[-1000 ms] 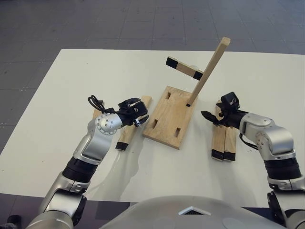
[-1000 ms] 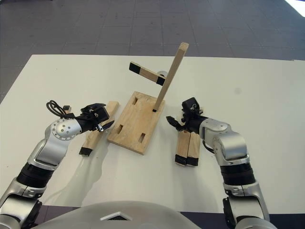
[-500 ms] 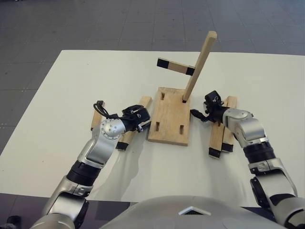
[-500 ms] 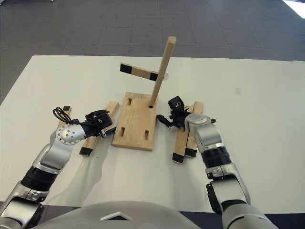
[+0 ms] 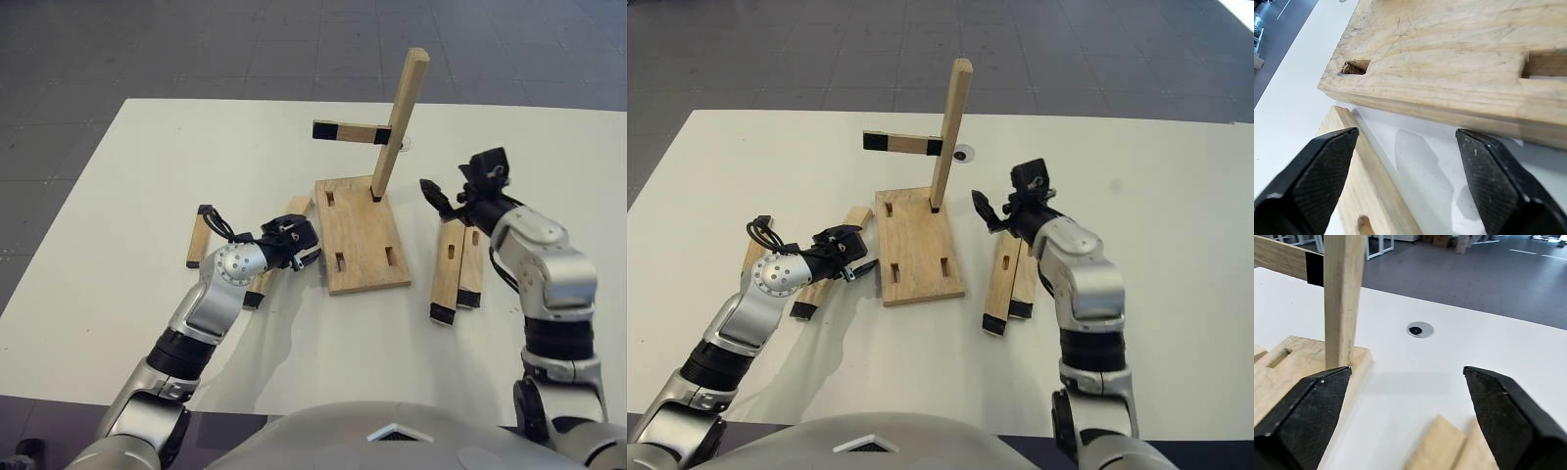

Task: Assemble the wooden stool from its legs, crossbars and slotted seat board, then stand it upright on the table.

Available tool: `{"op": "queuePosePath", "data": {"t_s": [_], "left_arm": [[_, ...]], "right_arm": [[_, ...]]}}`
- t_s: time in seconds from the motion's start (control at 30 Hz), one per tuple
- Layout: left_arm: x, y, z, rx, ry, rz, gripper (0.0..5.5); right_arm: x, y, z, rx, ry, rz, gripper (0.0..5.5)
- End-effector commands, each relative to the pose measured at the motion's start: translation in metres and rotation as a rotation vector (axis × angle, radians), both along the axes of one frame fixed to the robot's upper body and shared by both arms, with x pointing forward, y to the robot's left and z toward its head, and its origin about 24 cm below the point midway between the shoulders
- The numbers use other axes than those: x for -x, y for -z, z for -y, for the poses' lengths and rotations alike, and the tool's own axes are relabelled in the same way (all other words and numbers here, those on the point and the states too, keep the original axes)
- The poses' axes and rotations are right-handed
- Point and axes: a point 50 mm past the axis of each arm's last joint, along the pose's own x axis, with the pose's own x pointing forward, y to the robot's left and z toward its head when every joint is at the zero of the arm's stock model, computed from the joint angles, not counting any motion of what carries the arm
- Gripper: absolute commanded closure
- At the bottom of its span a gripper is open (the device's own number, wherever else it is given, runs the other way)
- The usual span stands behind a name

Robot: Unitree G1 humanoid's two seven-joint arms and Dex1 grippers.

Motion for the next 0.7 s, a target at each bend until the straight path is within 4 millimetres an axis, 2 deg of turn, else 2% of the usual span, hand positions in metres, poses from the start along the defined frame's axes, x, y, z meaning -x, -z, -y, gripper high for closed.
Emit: {"op": "queuePosePath", "data": {"t_s": [0.03,0.13,0.2,0.47,0.57,0.7], "left_arm": [[0.001,-0.004,-0.003,-0.008,-0.025,0.027,1.82],[0.000,-0.004,-0.005,-0.014,-0.028,0.029,1.82],[-0.002,-0.004,-0.006,-0.017,-0.025,0.030,1.82],[-0.001,-0.004,-0.004,-0.010,-0.033,0.032,1.82],[0.000,-0.003,-0.003,-0.007,-0.034,0.031,1.82],[0.002,-0.002,-0.001,-0.002,-0.033,0.028,1.82]], "right_arm": [[0.065,0.024,0.017,0.083,0.186,-0.089,1.27],[0.103,0.044,0.021,0.133,0.206,-0.200,1.27],[0.117,0.053,0.026,0.154,0.225,-0.250,1.27],[0.117,0.072,0.044,0.251,0.244,-0.297,1.27],[0.110,0.065,0.052,0.260,0.267,-0.247,1.27],[0.099,0.044,0.051,0.300,0.248,-0.144,1.27]]}}
